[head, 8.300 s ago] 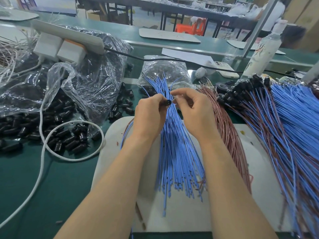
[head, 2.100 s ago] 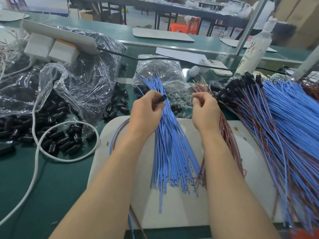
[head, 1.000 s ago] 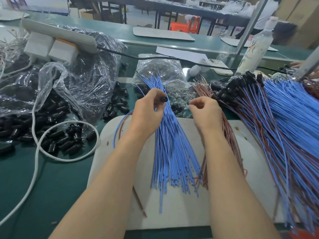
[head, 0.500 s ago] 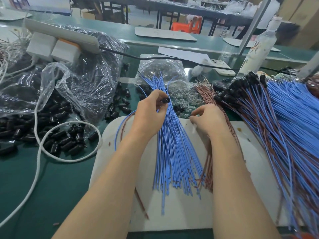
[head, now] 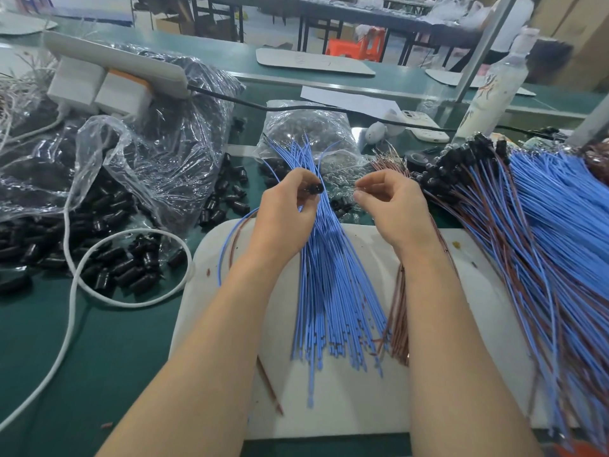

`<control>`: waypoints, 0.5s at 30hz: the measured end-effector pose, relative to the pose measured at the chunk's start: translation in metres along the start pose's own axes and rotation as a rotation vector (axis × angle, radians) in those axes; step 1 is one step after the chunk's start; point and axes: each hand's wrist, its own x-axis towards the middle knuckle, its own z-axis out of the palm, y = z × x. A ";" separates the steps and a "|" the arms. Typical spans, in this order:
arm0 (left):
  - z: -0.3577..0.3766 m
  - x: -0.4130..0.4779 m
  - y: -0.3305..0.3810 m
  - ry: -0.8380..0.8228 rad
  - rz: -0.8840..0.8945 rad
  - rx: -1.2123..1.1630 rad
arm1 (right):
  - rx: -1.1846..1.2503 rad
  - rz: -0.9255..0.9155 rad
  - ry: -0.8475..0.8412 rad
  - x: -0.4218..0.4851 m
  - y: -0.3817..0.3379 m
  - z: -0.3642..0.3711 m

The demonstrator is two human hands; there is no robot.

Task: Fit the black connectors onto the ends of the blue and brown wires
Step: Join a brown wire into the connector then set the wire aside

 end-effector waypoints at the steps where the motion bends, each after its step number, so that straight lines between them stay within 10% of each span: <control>1: 0.000 0.000 0.000 0.000 0.002 0.001 | 0.020 -0.010 -0.003 0.000 0.000 0.001; 15: 0.001 -0.001 0.001 0.000 0.031 0.008 | -0.199 -0.183 -0.030 -0.014 -0.020 0.030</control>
